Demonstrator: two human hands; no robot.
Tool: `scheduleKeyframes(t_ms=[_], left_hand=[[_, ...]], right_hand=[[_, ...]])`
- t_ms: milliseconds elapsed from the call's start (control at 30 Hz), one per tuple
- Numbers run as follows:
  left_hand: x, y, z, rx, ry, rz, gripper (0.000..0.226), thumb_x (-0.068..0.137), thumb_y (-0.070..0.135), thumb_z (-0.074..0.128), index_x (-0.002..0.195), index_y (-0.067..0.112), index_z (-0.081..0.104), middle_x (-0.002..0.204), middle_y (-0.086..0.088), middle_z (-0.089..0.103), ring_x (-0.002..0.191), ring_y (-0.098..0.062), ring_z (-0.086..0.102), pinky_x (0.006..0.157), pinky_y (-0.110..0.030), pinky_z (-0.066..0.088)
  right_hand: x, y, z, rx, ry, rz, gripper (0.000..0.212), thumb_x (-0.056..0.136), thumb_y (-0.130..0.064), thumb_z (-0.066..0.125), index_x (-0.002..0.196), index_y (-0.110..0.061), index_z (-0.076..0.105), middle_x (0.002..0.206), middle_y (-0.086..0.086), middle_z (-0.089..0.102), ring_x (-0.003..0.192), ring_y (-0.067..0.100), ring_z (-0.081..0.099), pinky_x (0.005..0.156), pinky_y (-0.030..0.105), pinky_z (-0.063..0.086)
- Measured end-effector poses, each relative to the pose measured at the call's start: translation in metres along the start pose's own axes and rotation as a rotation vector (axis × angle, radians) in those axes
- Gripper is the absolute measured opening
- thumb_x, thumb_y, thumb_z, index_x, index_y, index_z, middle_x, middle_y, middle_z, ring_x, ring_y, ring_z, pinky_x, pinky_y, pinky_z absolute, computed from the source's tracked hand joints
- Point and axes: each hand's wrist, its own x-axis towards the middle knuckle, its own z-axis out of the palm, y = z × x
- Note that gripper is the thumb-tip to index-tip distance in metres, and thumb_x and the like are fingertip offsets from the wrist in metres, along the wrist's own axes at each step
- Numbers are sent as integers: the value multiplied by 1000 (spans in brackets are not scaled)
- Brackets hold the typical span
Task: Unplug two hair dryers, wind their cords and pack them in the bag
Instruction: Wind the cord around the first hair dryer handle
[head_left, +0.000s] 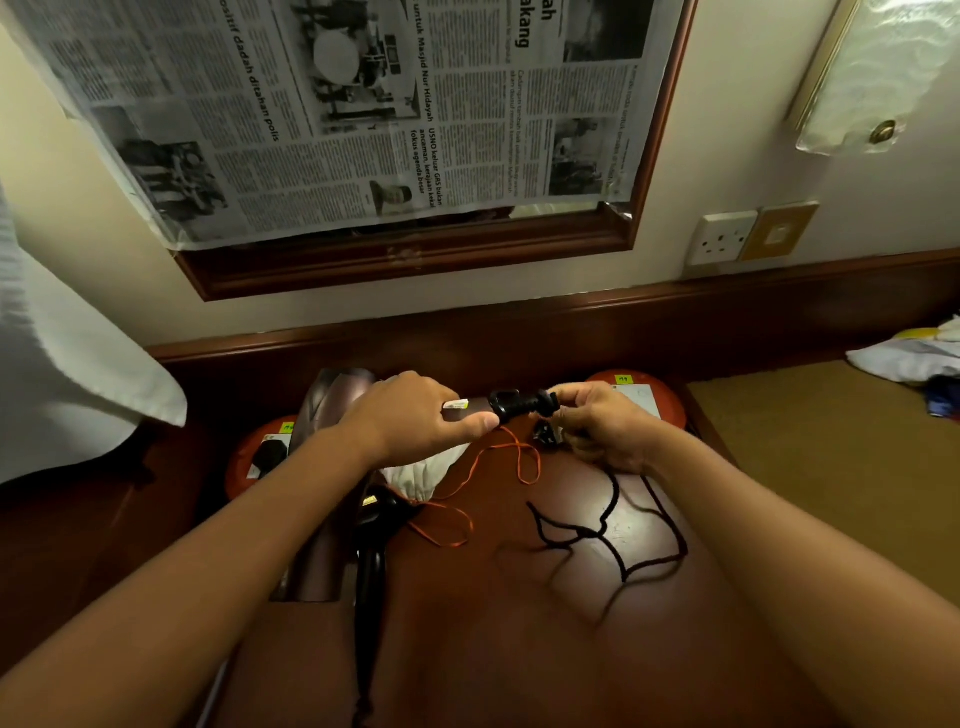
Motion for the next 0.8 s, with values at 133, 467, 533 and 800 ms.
scheduleKeyframes(t_ms=[133,467,533,800], left_hand=[[-2,5,-4,125,-46,28,73,77,83,30,60,16,51,55,4,51,52,-11,47,50,-28,27],[6,7,5,200,-151,-30,68,80,78,37,52,16,44,52,1,47,49,-12,42,49,-31,27],[10,3,10,173,-171,-83,71,78,81,36,53,15,46,52,0,48,49,-14,44,49,-33,29],[13,0,21,102,-145,-234,72,75,84,35,58,16,53,59,2,56,57,-14,55,51,-30,36]], right_hand=[[3,-21,3,-351,98,-68,13,91,-9,59,89,-14,71,55,-3,57,36,4,42,36,16,33],[12,-42,13,-947,164,-240,10,86,-17,66,84,-24,73,80,-3,70,74,12,66,67,26,56],[10,-41,17,-1021,191,-298,10,87,-18,64,90,-21,74,82,-1,71,74,14,65,69,30,55],[-7,-8,38,-886,380,-358,16,93,-19,57,100,-15,71,77,3,68,66,18,60,61,35,49]])
